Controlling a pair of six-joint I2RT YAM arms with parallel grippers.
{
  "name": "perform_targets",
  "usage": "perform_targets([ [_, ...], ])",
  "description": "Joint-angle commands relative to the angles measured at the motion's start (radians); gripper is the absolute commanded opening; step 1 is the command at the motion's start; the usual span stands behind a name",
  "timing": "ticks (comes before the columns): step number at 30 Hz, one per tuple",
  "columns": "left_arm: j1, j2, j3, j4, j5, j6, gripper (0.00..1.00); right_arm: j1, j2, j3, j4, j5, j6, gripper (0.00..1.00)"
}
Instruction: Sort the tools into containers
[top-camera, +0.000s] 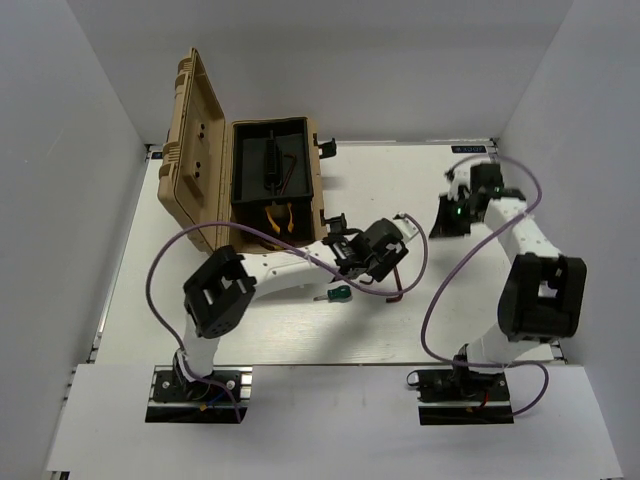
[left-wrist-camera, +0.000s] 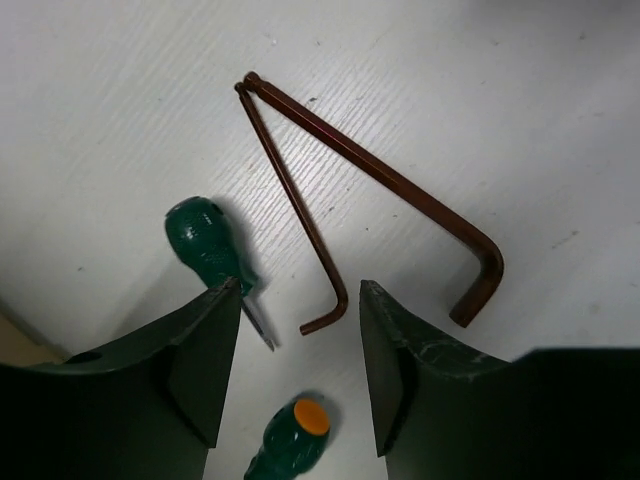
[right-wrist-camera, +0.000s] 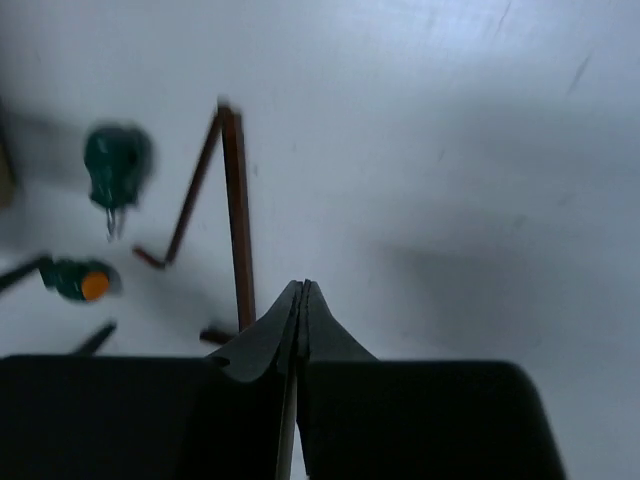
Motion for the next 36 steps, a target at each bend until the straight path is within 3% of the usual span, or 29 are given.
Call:
perform_targets([
  [1,0.002,0.029,0.078,-0.054,-0.03,-0.034,0.61,0.0,-0.18,-0.112,0.023,-0.057,-0.09,0.0],
  [6,0.002,0.118,0.158,-0.089,-0.05,-0.055,0.61,-0.008,-0.26,-0.224,0.037,-0.094,-0.079,0.0],
  [17,0.011,0.252,0.218,-0.1,-0.024,-0.119,0.57,-0.043,-0.32,-0.266,0.067,-0.135,-0.044,0.0],
  [23,0.031,0.305,0.278,-0.143,-0.004,-0.139,0.46,-0.055,-0.325,-0.278,0.074,-0.165,-0.044,0.0],
  [36,0.031,0.368,0.278,-0.294,0.051,-0.202,0.39,-0.08,-0.349,-0.286,0.076,-0.201,-0.031,0.0],
])
